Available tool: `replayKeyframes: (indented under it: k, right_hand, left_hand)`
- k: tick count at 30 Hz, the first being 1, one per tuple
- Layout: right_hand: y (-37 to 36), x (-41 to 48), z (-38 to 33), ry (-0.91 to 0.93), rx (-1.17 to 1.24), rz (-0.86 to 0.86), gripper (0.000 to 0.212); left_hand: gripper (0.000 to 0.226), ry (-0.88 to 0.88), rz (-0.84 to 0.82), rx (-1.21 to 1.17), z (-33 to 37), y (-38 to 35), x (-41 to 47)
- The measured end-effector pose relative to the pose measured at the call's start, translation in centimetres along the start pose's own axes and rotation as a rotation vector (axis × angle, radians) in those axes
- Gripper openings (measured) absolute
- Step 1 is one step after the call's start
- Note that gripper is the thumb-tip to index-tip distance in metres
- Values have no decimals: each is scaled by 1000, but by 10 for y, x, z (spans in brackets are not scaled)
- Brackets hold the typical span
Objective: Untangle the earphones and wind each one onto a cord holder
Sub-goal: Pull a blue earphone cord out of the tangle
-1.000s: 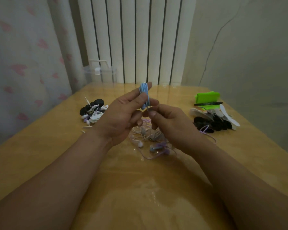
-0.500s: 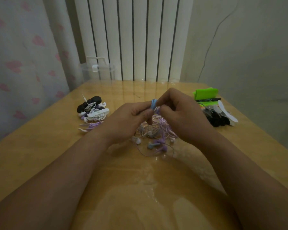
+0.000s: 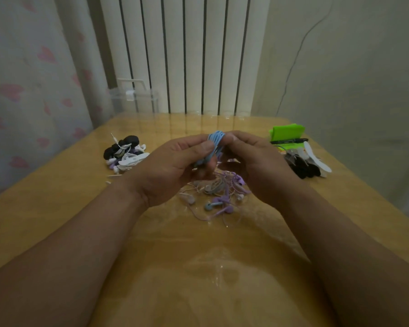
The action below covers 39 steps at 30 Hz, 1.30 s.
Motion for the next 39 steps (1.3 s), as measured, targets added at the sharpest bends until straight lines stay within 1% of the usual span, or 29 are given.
replayKeyframes:
  k: [2,4,7,10,13,15,18,21,23,25,26,27,29,31,33,34,35,37,39]
  right_hand:
    - [1,0,0,-4,-20,8,26]
    - [1,-2,-1,22,-24,34,20]
    - [1,-3,0,65,-98,76,12]
    - [-2,-4,2,32,-66,56,15]
    - [-6,-4,3,30,-24,48,14]
    - [-5,-4,2,48,-85,74,15]
    - [-4,-3,3,92,-246,116,16]
    - [-4,-4,3,77,-328,143,28]
    - [-5,-5,1,62,-364,149,31]
    - [-2,-5,-4,70,-414,160,29]
    - [2,-5,-8,84,-431,195,26]
    - [10,-3,-12,108,-428,267,25]
    - [32,1,-20,154,-345,483,21]
    - [58,3,-27,151,-265,671,20]
    - [76,3,-26,117,-354,734,21]
    - [81,4,-22,85,-470,705,20]
    - [83,6,-14,32,-632,634,18]
    - [85,9,2,-133,-990,411,20]
    - [84,10,14,-304,-1222,187,28]
  left_hand:
    - [41,-27,7,9,-1,-2,1]
    - [48,-47,10,23,0,-2,1]
    - [58,-78,4,-15,0,-3,1]
    - [55,-114,46,-9,3,-5,-1]
    - [48,-58,81,-129,0,-6,2]
    - [45,-10,105,-178,-3,-3,5]
    - [34,17,132,-51,-10,0,7]
    - [32,29,147,31,-12,0,8]
    - [31,33,158,10,-13,0,8]
    - [31,40,171,-25,-15,0,9]
    - [31,45,182,-39,-16,0,9]
    - [31,47,193,-52,-17,1,10]
    - [31,36,210,-86,-18,2,10]
    - [30,21,221,-117,-17,4,11]
    - [30,16,227,-131,-17,4,11]
    - [30,16,226,-131,-17,3,12]
    - [30,18,224,-127,-17,4,12]
    - [31,15,211,-119,-17,3,11]
    - [31,13,202,-119,-16,3,11]
Point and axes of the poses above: each hand's wrist, its own x-axis towards the middle knuckle, its own y-axis out of the back of the hand, z = x × y, the point moved 1 cm from there along x, towards the middle knuckle, and after that the axes turned 1 degree about z, right-handed, at the moved point
